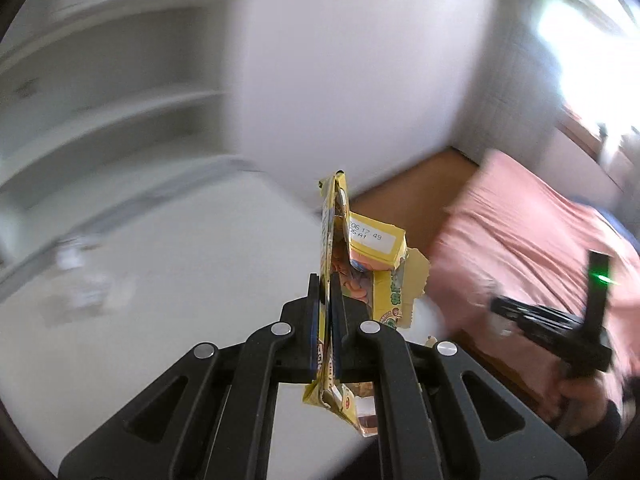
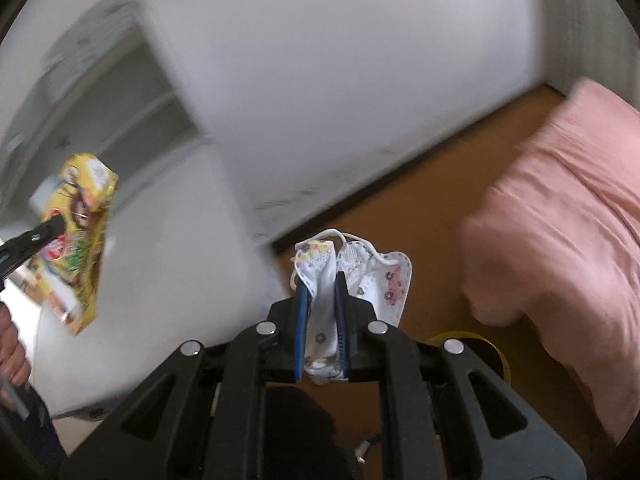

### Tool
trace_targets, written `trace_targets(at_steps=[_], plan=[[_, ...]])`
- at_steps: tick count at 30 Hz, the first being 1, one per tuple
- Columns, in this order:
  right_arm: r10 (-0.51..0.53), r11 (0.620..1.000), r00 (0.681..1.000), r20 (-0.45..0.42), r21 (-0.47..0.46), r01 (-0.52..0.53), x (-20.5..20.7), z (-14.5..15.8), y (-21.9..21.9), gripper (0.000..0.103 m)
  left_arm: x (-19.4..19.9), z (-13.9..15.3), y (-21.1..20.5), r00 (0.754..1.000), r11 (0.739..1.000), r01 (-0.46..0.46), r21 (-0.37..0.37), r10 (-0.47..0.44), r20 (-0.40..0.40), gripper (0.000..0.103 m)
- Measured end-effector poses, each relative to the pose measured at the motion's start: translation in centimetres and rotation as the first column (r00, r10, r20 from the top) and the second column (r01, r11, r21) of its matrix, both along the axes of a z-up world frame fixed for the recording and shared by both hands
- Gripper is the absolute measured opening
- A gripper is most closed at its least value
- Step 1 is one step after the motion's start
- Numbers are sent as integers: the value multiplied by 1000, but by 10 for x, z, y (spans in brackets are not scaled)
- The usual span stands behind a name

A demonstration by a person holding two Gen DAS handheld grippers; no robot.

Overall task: Collect trash
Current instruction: 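Carry the white cloth and yellow snack bag over the black bin and open both tools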

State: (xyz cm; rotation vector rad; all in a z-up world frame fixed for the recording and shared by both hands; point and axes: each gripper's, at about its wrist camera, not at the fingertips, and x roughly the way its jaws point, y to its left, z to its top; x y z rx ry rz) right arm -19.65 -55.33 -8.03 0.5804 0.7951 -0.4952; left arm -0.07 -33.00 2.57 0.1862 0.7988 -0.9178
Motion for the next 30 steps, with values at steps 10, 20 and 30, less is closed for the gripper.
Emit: trace_targets(at_steps=[10, 20, 30], plan=[[-207, 964, 961, -182, 129, 232, -92, -90, -67, 13, -113, -80, -154, 931, 926, 362, 106, -354, -87, 4], [-230, 936, 949, -216, 219, 277, -130, -131, -83, 13, -144, -165, -223, 895, 865, 443, 238, -411, -170, 4], [-247, 929, 950, -188, 233, 288, -131, -129, -93, 28, -151, -185, -239, 883, 838, 467, 283, -428, -193, 4]])
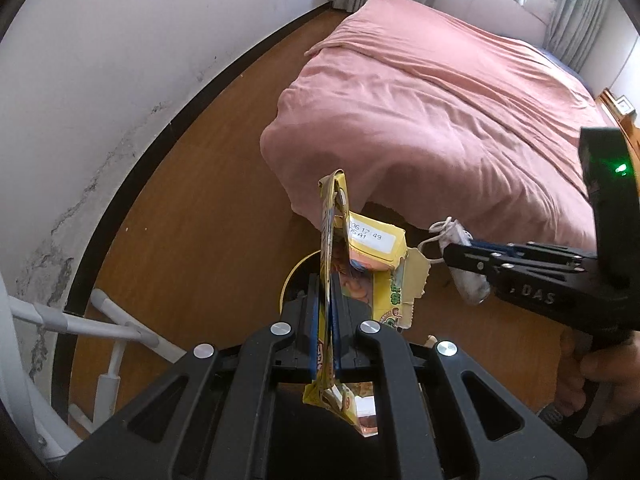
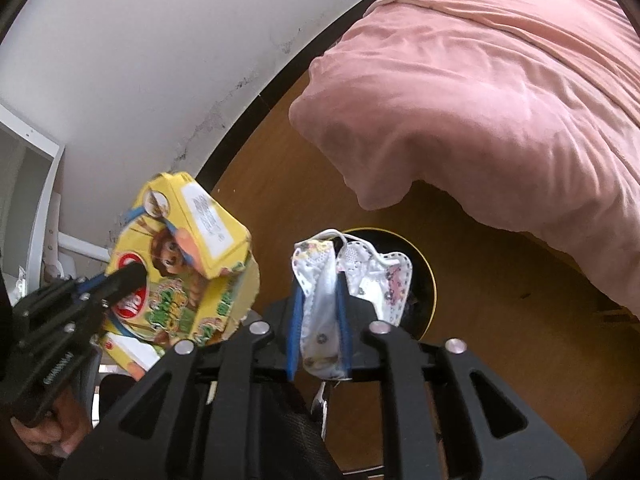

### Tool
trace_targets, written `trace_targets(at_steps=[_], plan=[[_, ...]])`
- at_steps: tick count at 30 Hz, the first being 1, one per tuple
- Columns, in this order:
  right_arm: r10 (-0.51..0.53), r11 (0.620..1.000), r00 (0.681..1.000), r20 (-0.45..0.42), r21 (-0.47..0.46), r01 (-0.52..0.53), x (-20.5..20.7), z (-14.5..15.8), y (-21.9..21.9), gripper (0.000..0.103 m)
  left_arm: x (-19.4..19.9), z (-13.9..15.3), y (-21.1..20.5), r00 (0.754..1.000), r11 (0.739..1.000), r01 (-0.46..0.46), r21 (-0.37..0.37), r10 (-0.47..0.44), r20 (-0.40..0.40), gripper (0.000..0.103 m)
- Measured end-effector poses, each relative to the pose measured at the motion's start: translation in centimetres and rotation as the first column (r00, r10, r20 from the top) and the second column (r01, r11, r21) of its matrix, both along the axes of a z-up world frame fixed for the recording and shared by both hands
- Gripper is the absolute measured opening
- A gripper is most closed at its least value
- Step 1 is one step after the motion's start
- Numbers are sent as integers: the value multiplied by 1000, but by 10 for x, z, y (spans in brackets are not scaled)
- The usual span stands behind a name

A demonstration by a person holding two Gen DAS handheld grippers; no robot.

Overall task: Collect trash
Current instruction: 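Carry the white cloth and yellow snack bag over the black bin and open both tools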

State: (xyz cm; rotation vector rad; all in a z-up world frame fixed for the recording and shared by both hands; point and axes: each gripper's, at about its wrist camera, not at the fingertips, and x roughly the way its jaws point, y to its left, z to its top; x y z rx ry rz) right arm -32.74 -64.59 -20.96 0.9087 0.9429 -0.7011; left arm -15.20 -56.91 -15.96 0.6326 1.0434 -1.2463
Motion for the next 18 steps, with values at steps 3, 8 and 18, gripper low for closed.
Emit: trace_targets(at_steps=[3, 8, 18], plan=[[-5, 1000, 1000, 5, -19, 5, 1, 5, 1, 56, 4, -2, 1, 1000, 1000, -4, 10, 4, -4, 4], [-20, 999, 999, 25, -32, 21, 2, 12, 1, 56, 6, -8, -1, 1000, 1000, -7, 22, 8, -15, 4], [-127, 986, 990, 68, -97, 133, -15, 31, -7, 60, -11, -16, -21, 998, 999, 37, 12, -36, -56, 15]])
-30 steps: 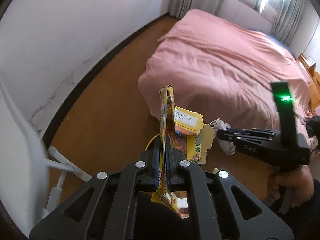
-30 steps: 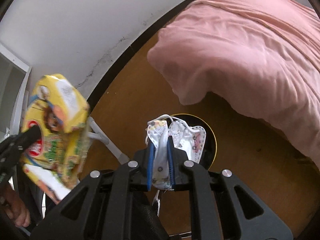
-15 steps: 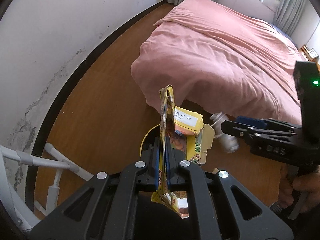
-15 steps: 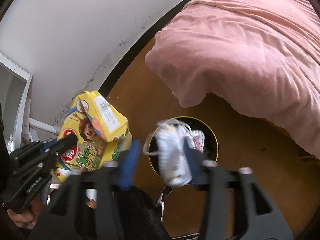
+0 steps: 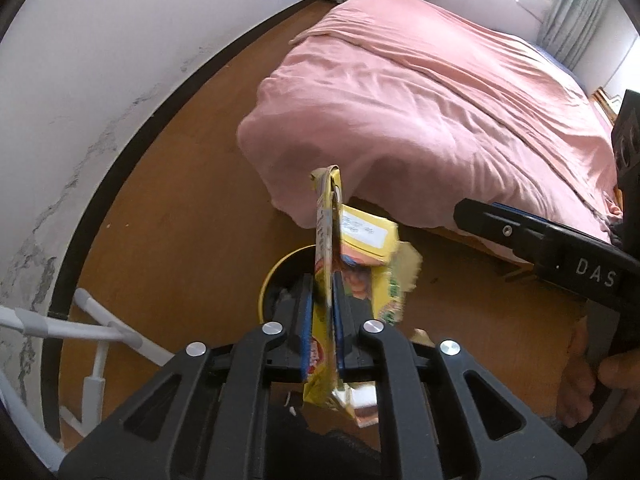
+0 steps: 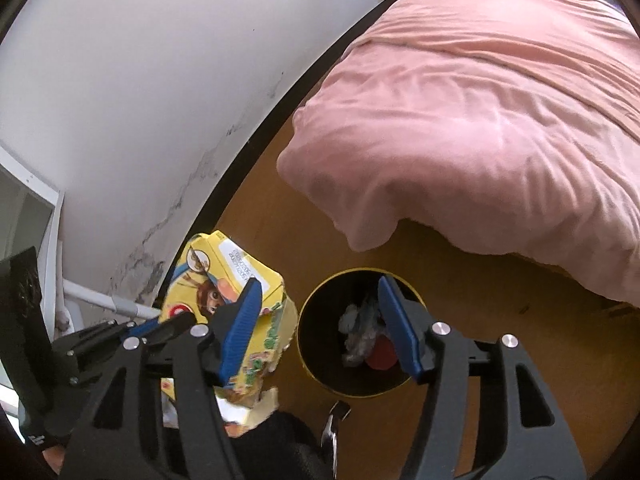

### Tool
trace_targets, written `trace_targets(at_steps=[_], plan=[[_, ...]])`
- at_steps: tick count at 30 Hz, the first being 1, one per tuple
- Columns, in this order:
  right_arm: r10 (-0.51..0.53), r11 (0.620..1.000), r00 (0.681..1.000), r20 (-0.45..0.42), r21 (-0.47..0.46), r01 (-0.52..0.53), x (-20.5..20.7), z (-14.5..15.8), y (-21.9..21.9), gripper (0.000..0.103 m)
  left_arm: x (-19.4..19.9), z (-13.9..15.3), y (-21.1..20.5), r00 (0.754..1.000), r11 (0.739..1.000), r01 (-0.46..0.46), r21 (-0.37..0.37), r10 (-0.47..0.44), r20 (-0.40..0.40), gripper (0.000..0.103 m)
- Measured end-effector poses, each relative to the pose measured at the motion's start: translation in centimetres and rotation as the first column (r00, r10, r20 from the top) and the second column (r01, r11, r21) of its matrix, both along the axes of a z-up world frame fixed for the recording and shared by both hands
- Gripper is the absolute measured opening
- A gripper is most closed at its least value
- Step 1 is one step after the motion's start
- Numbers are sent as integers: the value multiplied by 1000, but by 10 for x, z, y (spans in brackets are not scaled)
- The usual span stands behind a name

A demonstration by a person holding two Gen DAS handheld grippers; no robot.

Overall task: Collect trash
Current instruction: 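Carry the white cloth and yellow snack bag over the black bin and open both tools, then move both open tools back to the trash on the desk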

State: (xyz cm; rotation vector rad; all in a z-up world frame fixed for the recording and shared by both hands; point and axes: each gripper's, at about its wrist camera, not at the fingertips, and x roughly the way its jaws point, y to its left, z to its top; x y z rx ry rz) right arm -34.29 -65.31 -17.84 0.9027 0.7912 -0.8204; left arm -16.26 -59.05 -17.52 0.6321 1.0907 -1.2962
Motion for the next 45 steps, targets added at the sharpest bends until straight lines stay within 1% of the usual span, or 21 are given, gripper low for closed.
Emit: trace_targets(at_steps=[3, 5, 9, 11, 15, 18, 21, 22, 23, 25, 29, 32, 33, 34, 35, 37, 38, 39, 41, 42, 45], plan=[[-1, 1000, 1000, 11, 1, 1, -1, 2, -2, 60, -4, 1, -2, 1000, 1000, 4, -8, -4, 12, 72], [4, 1000, 1000, 13, -4, -4, -1, 4, -1, 61, -6, 6, -1, 1000, 999, 5, -35, -4, 31, 73], [16, 1000, 1000, 10, -19, -16, 1, 6, 1, 61, -7, 13, 4, 1000, 999, 8, -33, -7, 30, 73], [31, 999, 1000, 1, -27, -31, 4, 6, 3, 66, -6, 20, 11, 999, 999, 6, -43, -5, 36, 74], [80, 995, 997, -15, -58, -80, 15, 11, 13, 68, 3, 44, 37, 998, 997, -12, -76, 17, 60, 85], [126, 987, 991, -33, -91, -129, 28, 20, 26, 72, 15, 70, 66, 995, 992, -42, -115, 52, 84, 91], [159, 981, 987, -34, -111, -162, 39, 30, 37, 73, 36, 99, 106, 988, 984, -89, -153, 107, 113, 92], [201, 970, 979, -25, -134, -203, 54, 45, 51, 73, 44, 106, 118, 984, 981, -107, -162, 128, 126, 92], [201, 970, 979, -25, -134, -203, 54, 45, 51, 74, 52, 112, 130, 979, 977, -126, -172, 151, 137, 93], [255, 952, 967, -17, -173, -254, 76, 63, 70, 77, 77, 127, 165, 961, 961, -195, -197, 227, 159, 94], [391, 896, 920, 3, -230, -380, 129, 93, 114, 77, 131, 143, 233, 899, 909, -357, -214, 397, 186, 94], [511, 831, 859, 15, -261, -490, 181, 111, 152, 77, 170, 149, 291, 829, 849, -481, -219, 522, 204, 94], [571, 793, 821, 17, -272, -545, 207, 118, 171, 77, 183, 150, 313, 800, 824, -522, -219, 562, 211, 94], [607, 766, 795, 16, -278, -580, 222, 122, 182, 79, 193, 152, 334, 768, 796, -563, -221, 603, 217, 94], [651, 730, 759, 12, -284, -621, 239, 125, 196, 83, 204, 153, 360, 729, 760, -609, -226, 649, 219, 94], [751, 626, 660, -17, -298, -721, 281, 129, 232, 84, 217, 154, 397, 673, 705, -669, -233, 709, 210, 94], [782, 587, 623, -30, -301, -751, 297, 129, 246, 84, 224, 153, 421, 638, 669, -706, -233, 743, 203, 94], [825, 530, 563, -38, -293, -796, 321, 128, 267, 84, 228, 152, 440, 608, 639, -734, -230, 769, 199, 94], [864, 473, 502, -41, -278, -836, 351, 124, 290, 84, 236, 151, 470, 562, 593, -773, -224, 805, 189, 94], [885, 433, 463, -53, -271, -860, 374, 121, 307, 84, 238, 149, 487, 538, 567, -794, -219, 823, 181, 94], [914, 357, 394, -95, -271, -894, 419, 116, 342, 84, 239, 144, 524, 477, 504, -838, -207, 862, 170, 94]])
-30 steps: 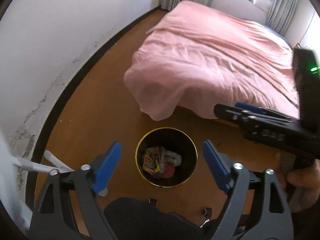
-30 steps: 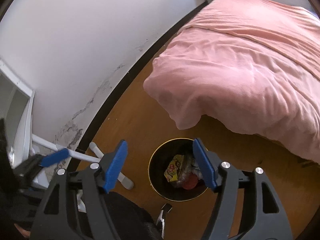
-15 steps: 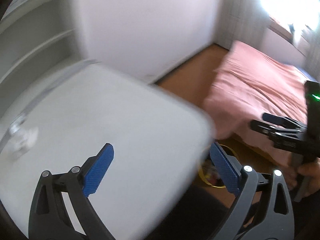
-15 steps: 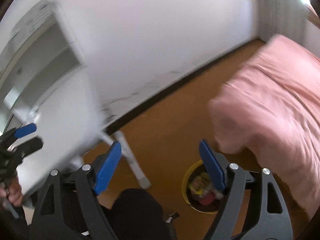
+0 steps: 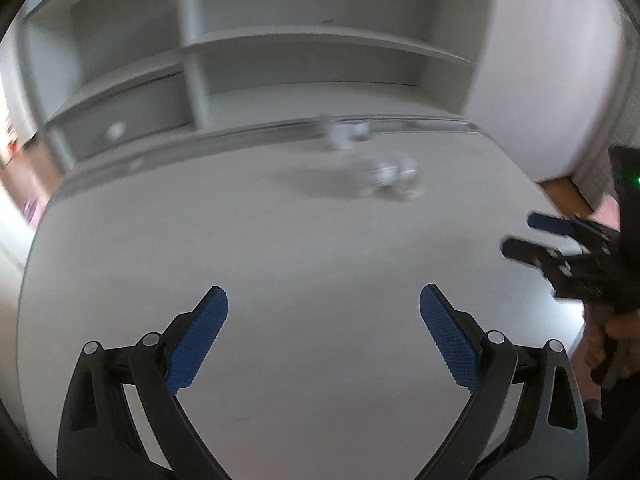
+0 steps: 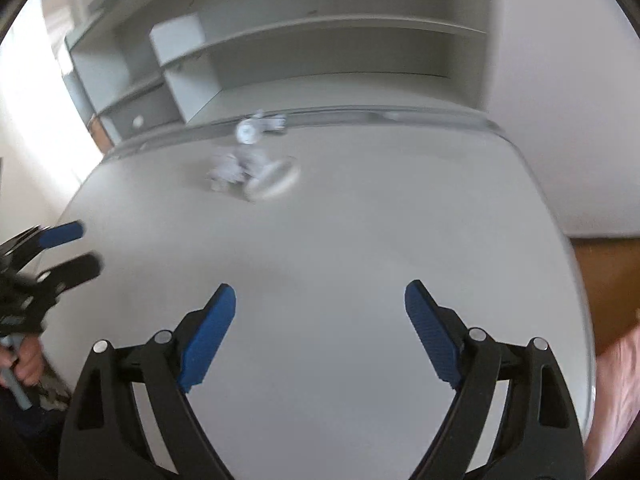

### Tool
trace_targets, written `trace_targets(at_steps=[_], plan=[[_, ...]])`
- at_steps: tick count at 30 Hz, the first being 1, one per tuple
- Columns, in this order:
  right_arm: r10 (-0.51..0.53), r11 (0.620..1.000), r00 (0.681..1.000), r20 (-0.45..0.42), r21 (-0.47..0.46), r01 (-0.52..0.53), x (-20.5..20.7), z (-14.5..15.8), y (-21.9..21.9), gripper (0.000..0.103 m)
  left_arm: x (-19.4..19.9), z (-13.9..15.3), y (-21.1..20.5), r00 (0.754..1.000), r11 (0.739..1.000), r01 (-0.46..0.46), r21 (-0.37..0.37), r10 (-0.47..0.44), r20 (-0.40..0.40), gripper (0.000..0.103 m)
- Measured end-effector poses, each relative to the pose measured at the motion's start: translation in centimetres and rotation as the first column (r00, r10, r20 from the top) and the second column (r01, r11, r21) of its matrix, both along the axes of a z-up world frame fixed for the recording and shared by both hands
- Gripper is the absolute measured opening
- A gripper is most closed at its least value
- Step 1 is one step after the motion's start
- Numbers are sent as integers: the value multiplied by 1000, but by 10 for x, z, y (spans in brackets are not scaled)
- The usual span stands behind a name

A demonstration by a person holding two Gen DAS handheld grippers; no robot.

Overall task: Collect trash
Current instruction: 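Move both open tools back to the trash on the desk, then grasp the white tape ring with the right tool while the left tool grasps the crumpled tissue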

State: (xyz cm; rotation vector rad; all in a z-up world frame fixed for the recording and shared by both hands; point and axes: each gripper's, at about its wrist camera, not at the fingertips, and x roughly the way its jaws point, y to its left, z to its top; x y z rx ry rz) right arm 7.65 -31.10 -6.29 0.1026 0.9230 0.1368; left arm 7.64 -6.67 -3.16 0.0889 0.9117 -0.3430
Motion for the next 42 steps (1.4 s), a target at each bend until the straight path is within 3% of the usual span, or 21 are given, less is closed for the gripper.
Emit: trace_targets(at_steps=[5, 13, 15, 16, 20, 28, 34, 36, 38, 40, 42], plan=[[66, 997, 997, -29, -49, -67, 56, -14, 32, 84, -1, -10, 47, 997, 998, -70, 2, 70, -22, 94], [113, 990, 993, -26, -82, -115, 107, -23, 51, 83, 15, -14, 65, 995, 996, -89, 14, 90, -37, 94], [126, 987, 992, -17, -99, -127, 112, -23, 55, 71, 23, -15, 61, 995, 996, -85, 19, 86, -41, 94], [136, 985, 991, -5, -106, -136, 114, -22, 56, 49, 27, -16, 58, 996, 997, -82, 17, 82, -43, 94], [140, 988, 990, -5, -65, -140, 109, -19, 48, 49, 47, -16, 36, 999, 999, -38, 5, 38, -35, 94], [98, 995, 995, 13, -9, -97, 64, -6, 15, 49, 100, -23, -58, 988, 988, 156, 12, -155, -26, 94], [47, 999, 999, 9, 16, -47, 23, -2, -15, 49, 127, -42, -96, 984, 981, 172, 95, -166, -62, 94], [27, 999, 1000, 6, 22, -27, 13, -2, -22, 49, 130, -43, -98, 985, 982, 165, 90, -160, -59, 93], [9, 1000, 1000, 3, 24, -9, 2, -3, -30, 49, 130, -41, -97, 986, 984, 165, 71, -162, -48, 84], [-7, 1000, 1000, 4, 26, 6, -8, -3, -37, 49, 129, -40, -99, 983, 981, 179, 70, -175, -51, 47], [-34, 999, 999, 8, 28, 34, -22, -1, -47, 49, 127, -38, -102, 983, 980, 182, 85, -178, -52, 37]])
